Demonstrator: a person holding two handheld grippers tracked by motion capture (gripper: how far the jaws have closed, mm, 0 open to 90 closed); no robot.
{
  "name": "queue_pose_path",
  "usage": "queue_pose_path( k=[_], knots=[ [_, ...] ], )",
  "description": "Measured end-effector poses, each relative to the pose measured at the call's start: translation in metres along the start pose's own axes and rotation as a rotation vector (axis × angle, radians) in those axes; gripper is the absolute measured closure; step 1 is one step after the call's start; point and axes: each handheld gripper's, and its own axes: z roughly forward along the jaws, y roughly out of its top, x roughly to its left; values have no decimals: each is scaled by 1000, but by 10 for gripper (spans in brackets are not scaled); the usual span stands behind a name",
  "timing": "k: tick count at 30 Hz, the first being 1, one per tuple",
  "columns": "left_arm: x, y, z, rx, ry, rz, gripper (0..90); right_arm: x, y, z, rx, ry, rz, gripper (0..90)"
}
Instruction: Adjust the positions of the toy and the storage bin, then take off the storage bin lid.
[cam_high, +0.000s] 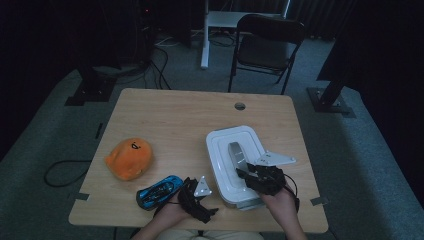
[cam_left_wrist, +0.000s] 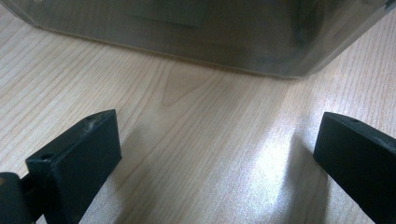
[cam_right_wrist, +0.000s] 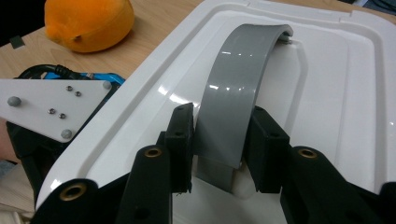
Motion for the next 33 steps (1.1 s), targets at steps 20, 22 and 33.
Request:
queue_pose_path(
  k=[20, 22, 33],
  knots=[
    [0, 0, 0, 0, -1, -1, 13, -3, 11, -13, -47, 40, 15, 688],
    [0, 0, 0, 0, -1, -1, 13, -4, 12, -15, -56, 40, 17, 689],
    [0, 0, 0, 0, 0, -1, 13, -10, 21, -24, -86, 32, 20, 691]
  ],
)
